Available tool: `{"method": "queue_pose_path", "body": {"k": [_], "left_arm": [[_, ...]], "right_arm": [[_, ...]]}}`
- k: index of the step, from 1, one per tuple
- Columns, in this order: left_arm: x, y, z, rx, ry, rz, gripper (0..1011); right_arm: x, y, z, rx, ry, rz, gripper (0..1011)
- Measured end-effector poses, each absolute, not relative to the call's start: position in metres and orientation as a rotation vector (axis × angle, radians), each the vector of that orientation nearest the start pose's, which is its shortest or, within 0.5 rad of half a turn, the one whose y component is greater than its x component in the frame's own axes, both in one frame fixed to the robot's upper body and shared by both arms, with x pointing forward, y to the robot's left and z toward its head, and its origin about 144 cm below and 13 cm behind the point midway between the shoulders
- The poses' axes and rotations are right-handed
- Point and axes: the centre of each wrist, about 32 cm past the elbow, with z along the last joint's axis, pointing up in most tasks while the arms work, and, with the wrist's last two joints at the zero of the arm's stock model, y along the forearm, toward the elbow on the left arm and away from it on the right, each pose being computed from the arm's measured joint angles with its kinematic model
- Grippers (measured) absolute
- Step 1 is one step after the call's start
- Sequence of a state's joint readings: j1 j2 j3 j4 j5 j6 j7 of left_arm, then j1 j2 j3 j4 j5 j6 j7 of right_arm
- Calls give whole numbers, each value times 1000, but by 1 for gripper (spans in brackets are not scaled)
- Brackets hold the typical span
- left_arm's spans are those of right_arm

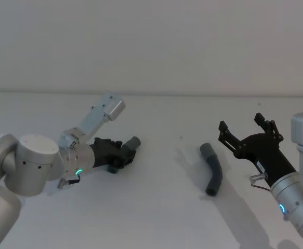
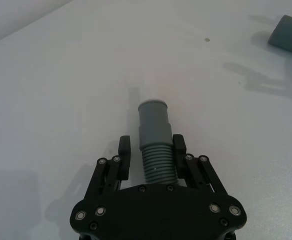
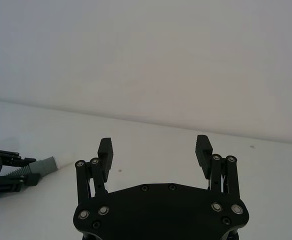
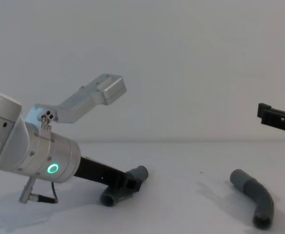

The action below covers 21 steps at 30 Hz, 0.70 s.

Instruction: Use both hands to pick up one end of the pipe from the table, align the ends, and insert them.

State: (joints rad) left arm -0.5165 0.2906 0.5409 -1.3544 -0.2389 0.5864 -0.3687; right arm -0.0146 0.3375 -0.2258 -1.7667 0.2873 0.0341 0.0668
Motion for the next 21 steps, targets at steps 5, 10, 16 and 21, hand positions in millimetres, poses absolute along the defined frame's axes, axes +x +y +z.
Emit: {"method": "queue_pose_path", "body": {"k": [5,10,16,21], "left_arm": [[566,177,1224,525,154,833,457],[566,177,1224,525,155,833,426],[566,177,1224,525,155,834,386],[566,177,1224,525,155,834,361]], "right_arm": [[443,-237,1189,26,-75,-1229,1001],[443,-237,1189,26,-75,-1229,1001],[443,-237,1189,26,-74,-1229,1001],[444,-235,1192,13,-59,-1222,1001]]}}
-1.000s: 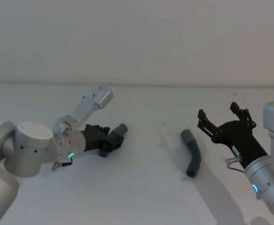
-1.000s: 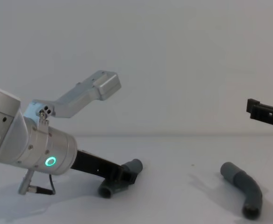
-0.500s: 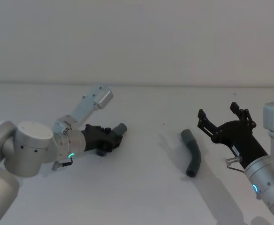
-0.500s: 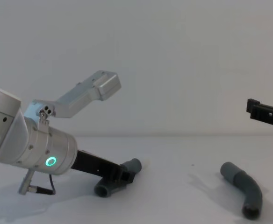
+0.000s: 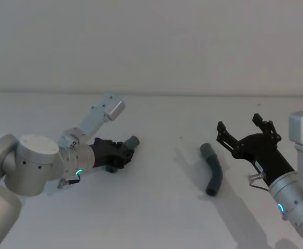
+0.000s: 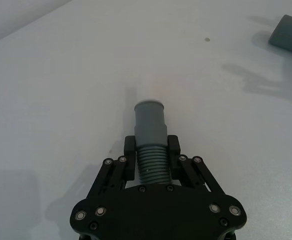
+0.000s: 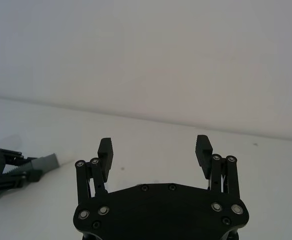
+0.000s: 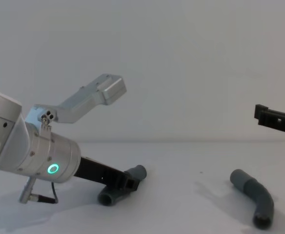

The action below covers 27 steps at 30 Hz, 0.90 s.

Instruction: Use both hands to pick up one end of the pipe from the table, align the ends, and insert them.

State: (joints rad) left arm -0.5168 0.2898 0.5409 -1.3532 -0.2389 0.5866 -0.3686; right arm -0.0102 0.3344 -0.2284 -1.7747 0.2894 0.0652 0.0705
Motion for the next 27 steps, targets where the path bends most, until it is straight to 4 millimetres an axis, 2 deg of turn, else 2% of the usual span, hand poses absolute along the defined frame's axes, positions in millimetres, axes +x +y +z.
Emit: {"method": "queue_pose_path", "body": {"k": [27], "left_arm": [[566,177,1224,525,155,833,345]], "right_arm": [[444,-221,1218,-215,164,-1197,1001]]}}
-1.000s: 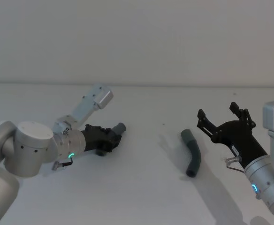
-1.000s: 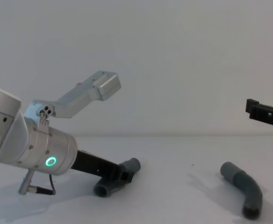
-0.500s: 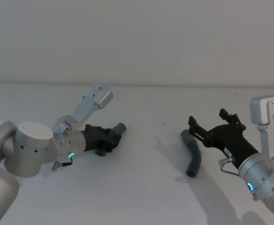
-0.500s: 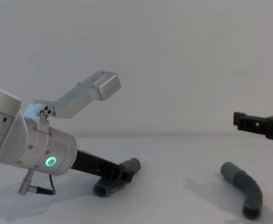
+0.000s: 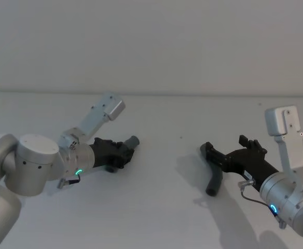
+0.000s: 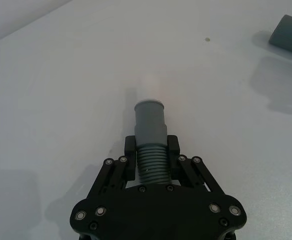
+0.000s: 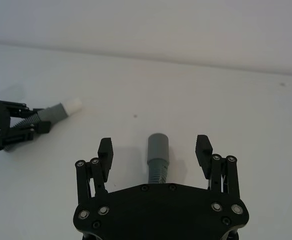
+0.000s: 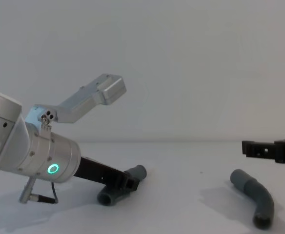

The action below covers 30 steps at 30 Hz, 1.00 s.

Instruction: Use both hands to pick up one end of the pipe from the table, align the ends, and insert them.

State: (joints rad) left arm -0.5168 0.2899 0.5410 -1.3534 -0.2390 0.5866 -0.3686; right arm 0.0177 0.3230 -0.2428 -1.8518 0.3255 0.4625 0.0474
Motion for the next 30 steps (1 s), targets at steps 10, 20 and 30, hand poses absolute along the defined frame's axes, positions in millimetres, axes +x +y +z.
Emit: {"method": "queue_pose_path", "body": {"k": [10,20,30], "left_arm": [[566,177,1224,525,155,833,345],[566,177,1224,525,155,833,345],[566,177,1224,525,155,833,345]], "right_arm": [[443,-217,1216,-270,201,-1220,1001],[444,-214,1211,-317,211,-1221,1001],[449,-210,1207,-358,234,-1209,1001]]}}
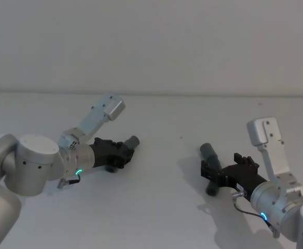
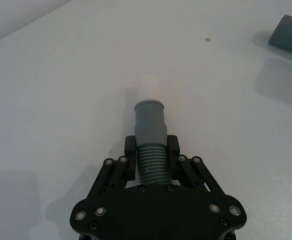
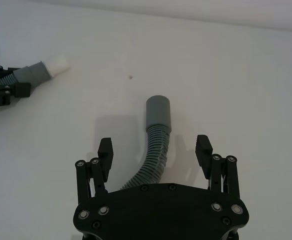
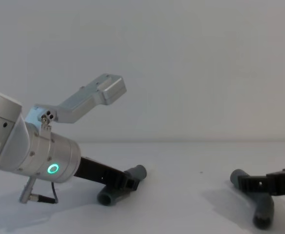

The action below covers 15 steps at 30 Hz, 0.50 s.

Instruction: Use both hands to pick up one end of the pipe from the table, align the ends, and insert them.

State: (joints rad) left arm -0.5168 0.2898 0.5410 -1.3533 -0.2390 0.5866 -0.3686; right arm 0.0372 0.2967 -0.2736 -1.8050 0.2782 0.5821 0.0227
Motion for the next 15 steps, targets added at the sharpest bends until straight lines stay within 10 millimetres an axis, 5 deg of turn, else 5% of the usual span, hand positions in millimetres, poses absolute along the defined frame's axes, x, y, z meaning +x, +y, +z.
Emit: {"method": "queue_pose_path", "body": {"k": [15], "left_arm": [[566,177,1224,525,155,833,345]], "right_arm": [[457,-206,1203,-383,287,-1211,1001]]}}
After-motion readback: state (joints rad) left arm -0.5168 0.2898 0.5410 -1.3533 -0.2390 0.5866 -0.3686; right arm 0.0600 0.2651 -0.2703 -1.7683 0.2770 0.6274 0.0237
